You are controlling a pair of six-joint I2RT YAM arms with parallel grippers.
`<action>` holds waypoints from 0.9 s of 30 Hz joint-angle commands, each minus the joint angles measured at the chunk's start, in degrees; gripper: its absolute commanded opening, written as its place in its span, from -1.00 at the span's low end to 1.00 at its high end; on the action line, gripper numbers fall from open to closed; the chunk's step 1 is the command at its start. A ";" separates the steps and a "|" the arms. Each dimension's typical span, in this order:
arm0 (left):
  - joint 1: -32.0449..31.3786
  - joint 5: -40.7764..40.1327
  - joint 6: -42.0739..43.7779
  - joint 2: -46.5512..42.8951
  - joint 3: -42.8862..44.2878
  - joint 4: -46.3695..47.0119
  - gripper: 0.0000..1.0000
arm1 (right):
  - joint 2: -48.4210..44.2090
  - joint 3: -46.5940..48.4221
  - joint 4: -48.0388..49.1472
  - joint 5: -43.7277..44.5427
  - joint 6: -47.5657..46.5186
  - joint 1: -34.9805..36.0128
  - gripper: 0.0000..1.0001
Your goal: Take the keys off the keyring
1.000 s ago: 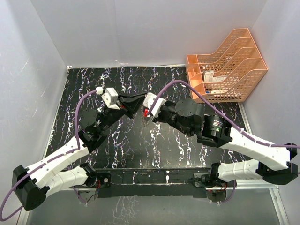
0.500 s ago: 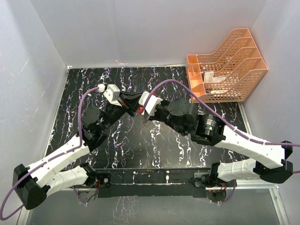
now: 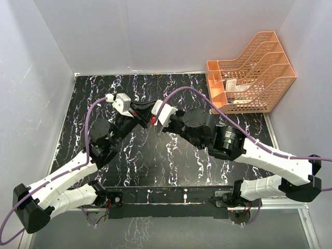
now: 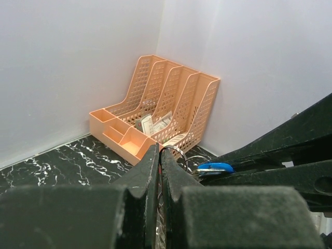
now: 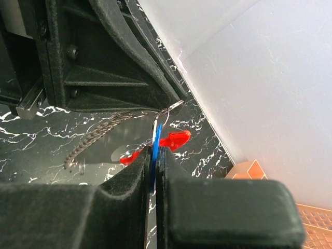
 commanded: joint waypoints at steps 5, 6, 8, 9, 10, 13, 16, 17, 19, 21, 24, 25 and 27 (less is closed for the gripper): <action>0.90 -14.36 4.92 -0.40 -0.74 5.13 -1.00 | 0.83 3.38 -1.87 -4.90 1.62 1.23 -1.00; 0.90 -15.35 5.41 -0.08 -0.98 5.48 -1.00 | 0.93 3.73 -2.01 -4.99 1.73 1.23 -1.00; 0.90 -17.17 6.73 0.50 -1.49 6.07 -1.00 | 0.98 4.41 -2.04 -5.19 1.96 1.23 -1.00; 0.90 -18.26 7.56 0.82 -1.79 6.30 -1.00 | 1.02 4.69 -1.99 -5.30 2.01 1.23 -1.00; 0.87 -19.48 8.32 1.20 -2.06 6.45 -1.00 | 0.89 5.02 -2.00 -5.30 1.99 1.23 -1.00; 0.91 -24.19 9.98 2.21 -3.36 7.93 -1.00 | 0.80 5.95 -2.33 -5.59 1.93 1.23 -1.00; 0.89 -27.16 10.22 2.69 -4.36 10.83 -1.00 | 0.65 5.85 -2.26 -5.51 1.77 1.23 -1.00; 0.90 -27.49 9.62 2.56 -4.48 11.37 -1.00 | 0.65 5.53 -2.14 -5.27 1.65 1.23 -1.00; 0.90 -26.75 8.70 2.20 -4.31 12.07 -1.00 | 0.71 4.79 -1.91 -4.66 1.64 1.23 -1.00; 0.90 -25.98 8.43 2.21 -3.46 11.34 -1.00 | 0.98 4.17 -1.66 -3.70 1.63 1.23 -1.00; 0.90 -25.44 8.80 2.11 -2.91 10.33 -1.00 | 1.38 3.88 -0.98 -2.15 1.44 1.23 -1.00; 0.87 -25.35 8.90 1.89 -3.06 10.25 -1.00 | 1.42 3.84 -0.54 -1.81 1.19 1.23 -1.00; 0.90 -25.15 8.97 1.44 -3.61 9.95 -1.00 | 1.35 3.75 0.73 -1.11 0.53 1.23 -1.00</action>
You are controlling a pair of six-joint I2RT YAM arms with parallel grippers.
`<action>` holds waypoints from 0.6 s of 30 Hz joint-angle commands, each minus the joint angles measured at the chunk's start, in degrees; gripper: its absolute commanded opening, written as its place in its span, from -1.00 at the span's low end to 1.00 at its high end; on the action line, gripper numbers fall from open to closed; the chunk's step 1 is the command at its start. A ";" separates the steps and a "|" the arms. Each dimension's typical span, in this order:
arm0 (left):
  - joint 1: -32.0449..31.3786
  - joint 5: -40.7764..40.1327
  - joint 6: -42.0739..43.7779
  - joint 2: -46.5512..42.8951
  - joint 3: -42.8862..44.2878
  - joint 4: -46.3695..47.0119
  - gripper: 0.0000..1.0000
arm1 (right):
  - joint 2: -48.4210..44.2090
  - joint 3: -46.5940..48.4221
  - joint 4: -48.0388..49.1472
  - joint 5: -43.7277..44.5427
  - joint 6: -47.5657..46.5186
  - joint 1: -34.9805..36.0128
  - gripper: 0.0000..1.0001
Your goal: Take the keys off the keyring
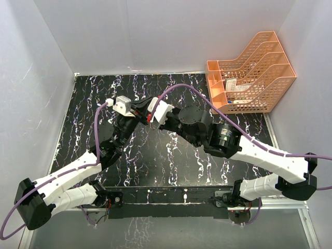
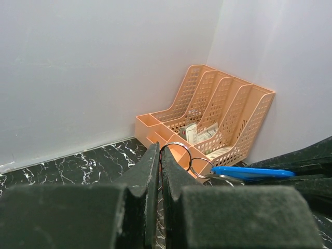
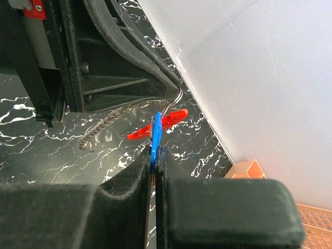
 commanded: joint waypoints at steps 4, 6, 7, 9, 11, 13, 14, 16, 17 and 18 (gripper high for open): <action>2.34 -11.35 2.87 -1.37 0.13 0.30 -1.00 | -1.60 1.35 4.97 0.66 -1.41 1.91 -1.00; 2.34 -11.79 3.19 -1.60 -0.36 0.01 -1.00 | -1.54 1.83 5.79 1.61 -2.38 1.91 -1.00; 2.38 -11.91 3.41 -1.72 -0.55 -0.12 -1.00 | -1.41 2.20 6.44 2.20 -2.79 1.91 -1.00; 2.34 -12.08 3.63 -1.89 -0.75 -0.49 -1.00 | -1.45 2.83 7.40 3.10 -3.74 1.91 -1.00; 2.34 -11.71 3.45 -2.03 -1.01 -0.89 -1.00 | -1.58 3.30 8.71 3.84 -4.74 1.91 -1.00; 2.34 -10.96 2.96 -2.21 -1.43 -1.36 -1.00 | -1.69 3.52 10.26 4.77 -5.98 1.91 -1.00; 2.34 -10.46 2.56 -2.29 -1.57 -1.66 -1.00 | -1.71 3.54 10.99 5.10 -6.62 1.91 -1.00; 2.34 -9.03 1.72 -2.55 -1.84 -2.47 -1.00 | -1.85 3.40 12.62 5.47 -7.84 1.91 -1.00; 2.34 -8.29 1.32 -2.63 -1.99 -2.80 -1.00 | -1.87 3.31 13.39 5.66 -8.34 1.91 -1.00; 2.34 -7.59 0.91 -2.70 -2.13 -3.30 -1.00 | -1.87 3.24 14.25 5.86 -8.80 1.91 -1.00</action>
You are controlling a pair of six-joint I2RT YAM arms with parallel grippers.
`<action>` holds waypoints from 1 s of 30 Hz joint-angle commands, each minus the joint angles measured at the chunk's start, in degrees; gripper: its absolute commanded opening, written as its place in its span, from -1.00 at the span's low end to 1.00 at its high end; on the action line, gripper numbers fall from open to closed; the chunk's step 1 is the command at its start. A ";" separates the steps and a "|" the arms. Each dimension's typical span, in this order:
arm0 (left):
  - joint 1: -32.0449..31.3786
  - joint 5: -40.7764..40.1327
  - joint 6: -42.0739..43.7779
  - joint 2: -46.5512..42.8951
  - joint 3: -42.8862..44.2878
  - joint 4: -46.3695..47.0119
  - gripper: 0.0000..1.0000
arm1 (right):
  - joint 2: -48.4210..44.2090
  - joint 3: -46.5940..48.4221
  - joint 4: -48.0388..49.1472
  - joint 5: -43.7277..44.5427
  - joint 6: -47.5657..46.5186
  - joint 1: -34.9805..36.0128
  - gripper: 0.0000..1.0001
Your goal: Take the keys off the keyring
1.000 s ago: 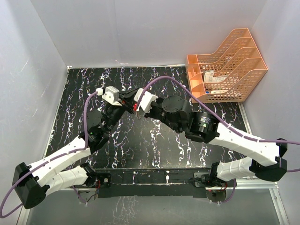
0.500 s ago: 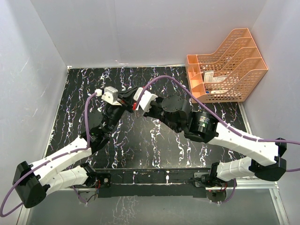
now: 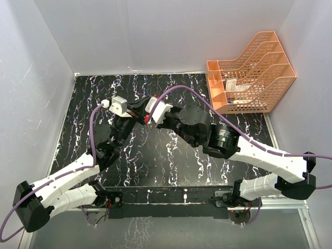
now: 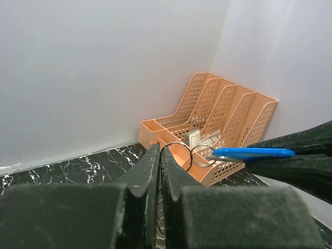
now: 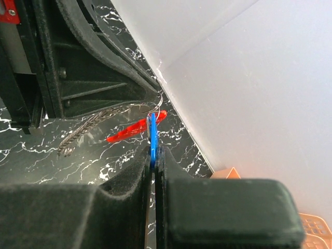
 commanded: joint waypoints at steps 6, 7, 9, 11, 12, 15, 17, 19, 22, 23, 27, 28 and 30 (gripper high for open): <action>2.32 -2.31 -0.66 -1.49 -1.62 -6.18 -1.00 | -2.30 2.41 14.61 4.70 -7.36 1.10 -1.00; 2.32 -1.51 -0.94 -1.61 -1.48 -6.68 -1.00 | -2.24 2.36 15.33 4.86 -7.91 1.10 -1.00; 2.36 0.60 -1.21 -1.79 -1.06 -7.69 -1.00 | -2.14 2.25 16.66 5.06 -8.95 1.10 -1.00; 2.32 3.19 -1.68 -1.99 -0.52 -9.04 -1.00 | -2.06 2.02 18.11 5.36 -9.94 1.10 -1.00; 2.32 4.77 -2.08 -2.14 -0.25 -9.65 -1.00 | -2.17 1.72 19.03 5.69 -10.48 1.10 -1.00; 2.32 10.27 -3.15 -2.88 0.42 -10.86 -1.00 | -2.44 0.97 21.48 6.06 -11.86 1.10 -1.00; 2.32 13.48 -3.77 -3.33 0.90 -11.66 -1.00 | -2.57 0.58 22.13 6.07 -12.03 1.10 -1.00; 2.32 16.76 -4.21 -3.89 1.64 -12.41 -1.00 | -2.79 0.06 22.66 6.14 -12.12 1.10 -1.00; 2.31 22.67 -5.09 -5.15 1.98 -11.66 -1.00 | -3.21 -0.97 23.17 6.50 -12.11 1.10 -1.00; 2.32 23.82 -5.40 -5.74 1.99 -11.10 -1.00 | -3.37 -1.40 23.31 6.62 -12.05 1.10 -1.00; 2.33 24.56 -5.83 -8.54 1.77 -9.56 -1.00 | -4.12 -3.28 23.56 7.38 -11.37 1.08 -1.00; 2.32 24.32 -5.73 -9.18 1.77 -9.28 -1.00 | -4.47 -3.72 23.64 7.59 -11.18 1.09 -1.00; 2.32 23.74 -5.49 -9.87 1.99 -9.42 -1.00 | -5.01 -4.29 23.63 7.54 -10.84 1.06 -1.00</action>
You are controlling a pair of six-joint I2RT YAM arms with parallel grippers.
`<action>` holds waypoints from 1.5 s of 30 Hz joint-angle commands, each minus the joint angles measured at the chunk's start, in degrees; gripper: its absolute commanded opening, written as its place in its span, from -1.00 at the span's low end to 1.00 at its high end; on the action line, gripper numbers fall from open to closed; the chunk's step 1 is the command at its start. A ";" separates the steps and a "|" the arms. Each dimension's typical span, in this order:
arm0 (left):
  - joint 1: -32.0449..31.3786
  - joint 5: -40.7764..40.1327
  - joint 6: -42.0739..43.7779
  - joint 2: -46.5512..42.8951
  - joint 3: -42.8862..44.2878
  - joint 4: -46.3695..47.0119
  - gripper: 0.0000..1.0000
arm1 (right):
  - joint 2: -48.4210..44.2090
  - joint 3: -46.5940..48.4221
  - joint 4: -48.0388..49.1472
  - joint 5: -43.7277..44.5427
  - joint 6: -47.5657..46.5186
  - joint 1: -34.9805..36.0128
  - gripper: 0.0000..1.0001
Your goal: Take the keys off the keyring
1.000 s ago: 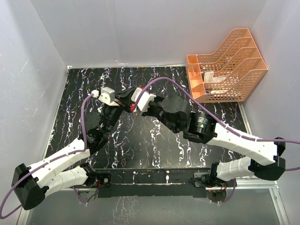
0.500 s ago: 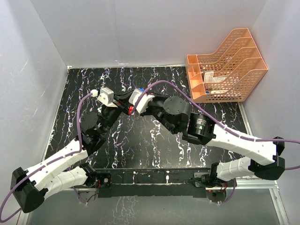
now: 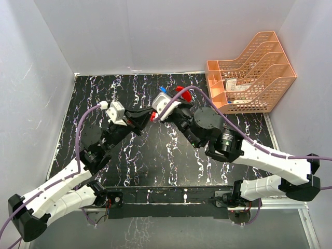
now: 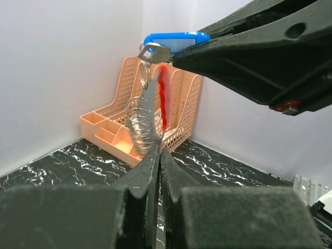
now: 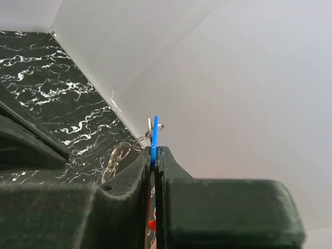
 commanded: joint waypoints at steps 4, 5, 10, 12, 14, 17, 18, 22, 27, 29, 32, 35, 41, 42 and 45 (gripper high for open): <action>0.02 -0.04 0.09 -2.76 1.86 -0.46 -1.00 | -3.45 -0.90 6.48 1.02 0.65 -0.01 -1.00; -0.02 -0.93 0.11 -2.59 2.10 -0.99 -1.00 | -3.56 -0.85 6.31 0.99 0.69 -0.01 -1.00; 0.02 -2.25 0.50 -2.92 3.72 -1.23 -0.98 | -3.76 -1.01 5.99 1.06 0.86 -0.06 -1.00; 0.02 -2.09 1.42 -2.66 4.85 -1.43 -0.90 | -3.81 -1.23 5.86 1.05 1.10 -0.01 -1.00; 0.06 -1.98 2.52 -2.26 5.84 -1.36 -0.73 | -3.84 -1.48 5.73 1.05 1.37 -0.01 -1.00; 0.05 -2.61 3.33 -2.03 6.49 0.15 -0.60 | -3.75 -1.84 5.59 1.09 1.83 -0.06 -1.00; 0.02 -2.89 3.48 -2.02 6.57 0.80 -0.57 | -3.75 -1.82 5.55 1.00 1.91 -0.02 -1.00; 0.02 -2.27 3.46 -0.80 7.84 2.52 -0.51 | -3.77 -1.90 5.59 0.99 2.14 -0.01 -1.00; 0.02 0.29 2.21 2.93 10.14 1.64 -0.50 | -3.60 -1.82 5.72 0.95 2.19 -0.01 -1.00; 0.02 0.60 1.61 3.48 9.96 2.42 -0.49 | -3.57 -1.91 5.79 0.88 2.25 -0.06 -1.00; 0.02 0.26 1.63 4.23 9.73 2.69 -0.48 | -3.49 -1.86 5.53 0.73 2.53 -0.01 -1.00; 0.04 -0.22 2.77 5.05 9.64 2.80 -0.42 | -3.49 -1.61 4.97 0.41 2.99 -0.01 -1.00; 0.07 0.97 4.32 6.01 9.38 4.30 -0.15 | -3.42 -1.70 4.67 0.22 3.45 -0.01 -1.00; 0.05 1.12 4.48 6.20 9.22 4.73 -0.14 | -3.48 -1.72 4.62 0.19 3.53 -0.01 -1.00; 0.01 1.24 5.00 6.73 8.76 6.18 -0.15 | -3.45 -1.73 4.56 0.01 3.79 -0.04 -1.00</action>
